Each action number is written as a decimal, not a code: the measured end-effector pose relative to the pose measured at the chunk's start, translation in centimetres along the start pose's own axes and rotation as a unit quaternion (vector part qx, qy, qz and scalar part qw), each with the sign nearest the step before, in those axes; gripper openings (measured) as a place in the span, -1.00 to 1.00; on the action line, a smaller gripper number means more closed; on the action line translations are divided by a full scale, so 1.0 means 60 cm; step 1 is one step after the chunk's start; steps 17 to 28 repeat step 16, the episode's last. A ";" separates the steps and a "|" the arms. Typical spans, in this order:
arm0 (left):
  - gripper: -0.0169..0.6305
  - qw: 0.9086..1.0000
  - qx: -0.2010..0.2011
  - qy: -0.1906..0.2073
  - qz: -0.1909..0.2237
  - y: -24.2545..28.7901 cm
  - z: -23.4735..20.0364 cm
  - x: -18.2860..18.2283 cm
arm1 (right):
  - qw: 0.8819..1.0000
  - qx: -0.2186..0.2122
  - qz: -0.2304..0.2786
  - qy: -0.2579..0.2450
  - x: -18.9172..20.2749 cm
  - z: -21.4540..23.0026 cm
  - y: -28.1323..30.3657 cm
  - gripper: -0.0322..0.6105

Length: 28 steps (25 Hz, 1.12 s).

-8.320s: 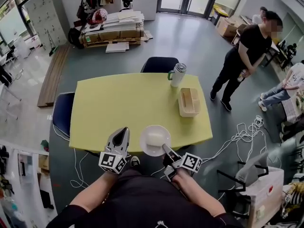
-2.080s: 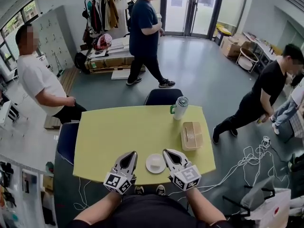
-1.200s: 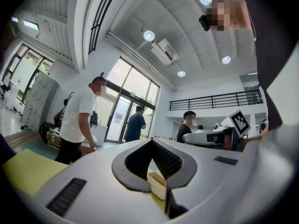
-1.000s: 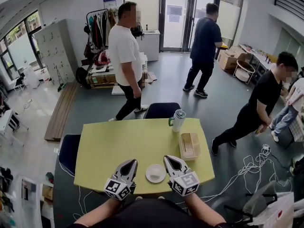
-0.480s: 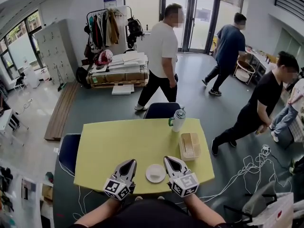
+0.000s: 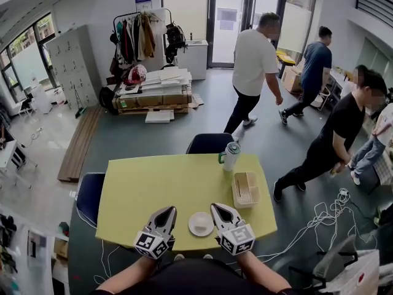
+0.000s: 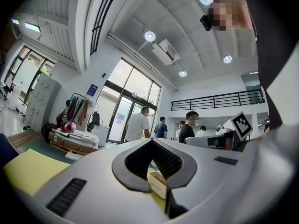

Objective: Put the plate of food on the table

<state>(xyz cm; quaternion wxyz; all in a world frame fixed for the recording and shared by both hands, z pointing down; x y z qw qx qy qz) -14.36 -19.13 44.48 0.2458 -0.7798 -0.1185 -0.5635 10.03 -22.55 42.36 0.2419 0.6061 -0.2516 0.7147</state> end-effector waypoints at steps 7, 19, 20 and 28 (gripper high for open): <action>-0.92 1.000 -0.002 0.006 -0.006 -0.002 0.003 0.006 | 1.000 0.005 -0.009 -0.007 0.006 0.002 -0.006 -0.86; -0.92 0.999 0.040 0.014 -0.011 0.005 0.025 0.010 | 1.000 0.010 -0.010 -0.004 0.008 0.007 -0.007 -0.86; -0.92 0.999 0.040 0.014 -0.011 0.005 0.025 0.010 | 1.000 0.010 -0.010 -0.004 0.008 0.007 -0.007 -0.86; -0.92 0.999 0.040 0.014 -0.011 0.005 0.025 0.010 | 1.000 0.010 -0.010 -0.004 0.008 0.007 -0.007 -0.86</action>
Point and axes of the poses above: the fingertips, and each gripper's own axes: y forward along the fingers, z to its right, x out of its underside, the point moved 9 cm from there along -y, backward along the fingers, and after that the axes turned 11 degrees about z, right-handed, at the moved point
